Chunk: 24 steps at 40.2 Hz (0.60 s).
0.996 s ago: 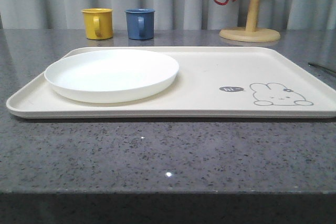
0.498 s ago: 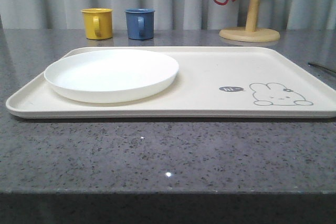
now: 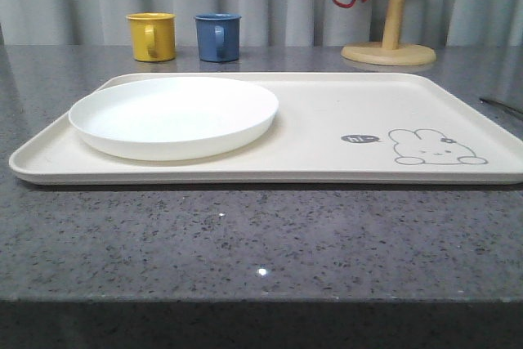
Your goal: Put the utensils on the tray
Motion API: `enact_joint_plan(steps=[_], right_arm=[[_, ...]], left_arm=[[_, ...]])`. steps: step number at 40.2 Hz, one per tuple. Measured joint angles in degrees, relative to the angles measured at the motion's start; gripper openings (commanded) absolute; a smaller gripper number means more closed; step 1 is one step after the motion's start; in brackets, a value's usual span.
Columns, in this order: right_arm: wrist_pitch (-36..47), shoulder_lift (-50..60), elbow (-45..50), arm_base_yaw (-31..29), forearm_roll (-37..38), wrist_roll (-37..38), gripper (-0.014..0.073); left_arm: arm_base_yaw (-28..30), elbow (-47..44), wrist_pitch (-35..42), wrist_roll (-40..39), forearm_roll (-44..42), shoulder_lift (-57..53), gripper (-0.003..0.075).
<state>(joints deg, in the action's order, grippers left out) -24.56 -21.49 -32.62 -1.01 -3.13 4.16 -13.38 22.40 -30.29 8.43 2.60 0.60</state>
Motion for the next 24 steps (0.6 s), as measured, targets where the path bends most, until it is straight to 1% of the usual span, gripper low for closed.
enact_joint_plan(steps=[3, 5, 8, 11, 15, 24], right_arm=[[-0.13, 0.00, 0.00, 0.00, 0.00, 0.00, 0.0613], [-0.59, 0.00, 0.00, 0.00, 0.00, 0.00, 0.0567], [-1.68, -0.54, -0.22, 0.00, 0.00, 0.00, 0.0458], [-3.93, -2.85, -1.37, 0.00, 0.00, 0.00, 0.0390], [-6.47, -8.02, -3.79, 0.00, 0.10, -0.94, 0.0386], [-14.52, -25.44, -12.32, 0.00, 0.18, -3.14, 0.0386]], left_arm=[[0.00, 0.00, 0.00, 0.00, 0.00, 0.00, -0.0018], [0.00, 0.00, 0.00, 0.00, 0.00, 0.00, -0.0018], [0.00, 0.00, 0.00, 0.00, 0.00, 0.00, -0.0018], [0.00, 0.00, 0.00, 0.00, 0.00, 0.00, -0.0018], [0.00, 0.00, 0.00, 0.00, 0.00, 0.00, -0.0018], [0.00, 0.00, 0.03, 0.00, 0.00, 0.00, -0.0018]])
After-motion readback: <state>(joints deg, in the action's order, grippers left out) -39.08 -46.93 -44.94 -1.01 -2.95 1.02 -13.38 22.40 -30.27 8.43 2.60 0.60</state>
